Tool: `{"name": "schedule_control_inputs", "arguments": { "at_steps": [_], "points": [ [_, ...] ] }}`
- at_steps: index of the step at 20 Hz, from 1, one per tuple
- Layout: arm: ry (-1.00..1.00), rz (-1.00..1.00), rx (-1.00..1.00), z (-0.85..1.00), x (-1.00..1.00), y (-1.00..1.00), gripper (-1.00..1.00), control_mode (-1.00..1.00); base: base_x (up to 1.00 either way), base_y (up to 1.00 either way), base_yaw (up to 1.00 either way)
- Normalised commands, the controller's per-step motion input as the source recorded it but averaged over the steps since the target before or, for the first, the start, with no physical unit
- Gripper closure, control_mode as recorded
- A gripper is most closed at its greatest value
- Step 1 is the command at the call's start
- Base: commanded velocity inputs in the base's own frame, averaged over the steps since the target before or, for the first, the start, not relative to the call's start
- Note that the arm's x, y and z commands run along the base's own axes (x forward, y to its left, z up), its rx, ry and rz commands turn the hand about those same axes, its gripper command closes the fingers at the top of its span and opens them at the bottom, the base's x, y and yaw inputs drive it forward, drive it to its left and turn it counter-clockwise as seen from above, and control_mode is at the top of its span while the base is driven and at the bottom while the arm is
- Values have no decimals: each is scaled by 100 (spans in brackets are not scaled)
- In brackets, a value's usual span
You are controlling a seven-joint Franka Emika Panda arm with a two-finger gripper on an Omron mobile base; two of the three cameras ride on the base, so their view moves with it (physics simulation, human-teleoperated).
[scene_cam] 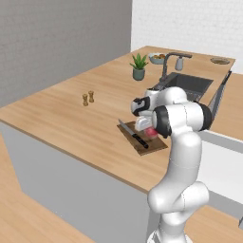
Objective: Pick up the knife from the drawer and place it on the cutting board. Then place the meat from the plate to the cutting board.
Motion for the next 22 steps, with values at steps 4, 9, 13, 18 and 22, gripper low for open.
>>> {"name": "schedule_control_inputs", "arguments": {
  "at_steps": [4, 9, 13, 18, 22],
  "points": [
    [0, -5, 0, 0, -13, 20, 100, -100, 0, 0, 0],
    [-2, -6, 0, -13, 6, 0, 100, -100, 0, 0, 0],
    [-1, -4, 0, -19, 6, 0, 100, -100, 0, 0, 0],
    [0, 0, 0, 0, 1, 0, -100, -100, 0, 0, 0],
    [2, 0, 0, 2, 0, 0, -100, -100, 0, 0, 0]
  ]
}}
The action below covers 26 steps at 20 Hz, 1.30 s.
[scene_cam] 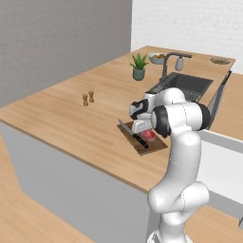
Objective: Pick up the knife from the drawer and place it on the cutting board. Then place the meat from the plate to the cutting board.
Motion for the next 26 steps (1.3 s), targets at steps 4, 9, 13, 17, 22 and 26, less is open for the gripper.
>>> {"name": "schedule_control_inputs", "arguments": {
  "at_steps": [4, 9, 13, 17, 22, 26],
  "points": [
    [2, 0, -4, 8, 0, 0, -100, -100, 0, 0, 0],
    [3, 0, -4, 26, 0, 0, -100, -100, 0, 0, 0],
    [6, -2, -1, 65, -3, 0, -100, -100, 0, 0, 0],
    [2, -8, 0, 79, -37, 0, -100, -100, 0, 0, 0],
    [0, -10, 0, 84, -60, 0, -100, -100, 0, 0, 0],
    [-2, -3, 5, 55, -61, -1, -100, -100, 0, 0, 0]
  ]
}}
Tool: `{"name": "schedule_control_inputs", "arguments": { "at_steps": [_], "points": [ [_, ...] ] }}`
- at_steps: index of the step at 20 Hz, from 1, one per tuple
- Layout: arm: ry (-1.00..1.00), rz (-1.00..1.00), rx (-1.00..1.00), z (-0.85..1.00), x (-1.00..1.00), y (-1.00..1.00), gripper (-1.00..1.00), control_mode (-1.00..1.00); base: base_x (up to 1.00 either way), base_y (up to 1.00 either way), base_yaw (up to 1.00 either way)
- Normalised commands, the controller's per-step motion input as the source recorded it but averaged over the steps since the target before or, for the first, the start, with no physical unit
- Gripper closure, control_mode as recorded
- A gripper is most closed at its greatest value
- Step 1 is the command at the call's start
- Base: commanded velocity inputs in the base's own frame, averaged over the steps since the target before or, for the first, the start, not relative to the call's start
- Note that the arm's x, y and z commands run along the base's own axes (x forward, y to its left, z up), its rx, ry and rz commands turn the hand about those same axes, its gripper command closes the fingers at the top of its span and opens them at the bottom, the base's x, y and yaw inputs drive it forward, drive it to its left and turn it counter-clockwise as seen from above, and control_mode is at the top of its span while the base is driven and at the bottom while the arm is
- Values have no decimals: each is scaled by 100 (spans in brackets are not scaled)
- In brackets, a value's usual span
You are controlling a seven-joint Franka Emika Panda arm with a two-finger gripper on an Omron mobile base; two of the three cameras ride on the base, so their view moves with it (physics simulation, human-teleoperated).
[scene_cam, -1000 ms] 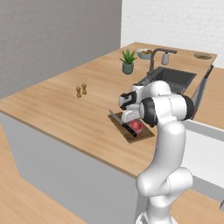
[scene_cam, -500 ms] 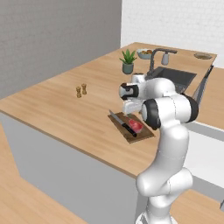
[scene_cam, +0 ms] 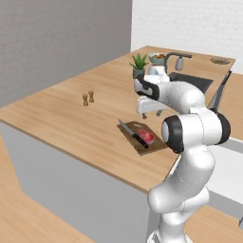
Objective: Pick up the knife from the drawer and place it on the cutting board. Then place the meat from the plate to the cutting board.
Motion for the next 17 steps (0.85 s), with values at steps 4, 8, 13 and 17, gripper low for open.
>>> {"name": "schedule_control_inputs", "arguments": {
  "at_steps": [4, 8, 13, 17],
  "points": [
    [-4, 0, 4, 42, -53, 0, -100, -100, 0, 0, 0],
    [-7, 0, 5, 47, -68, 0, -100, -100, 0, 0, 0],
    [-5, 0, 5, 51, -70, 0, -100, -100, 0, 0, 0],
    [0, 0, 6, 58, -59, 0, -100, -100, 0, 0, 0]
  ]
}}
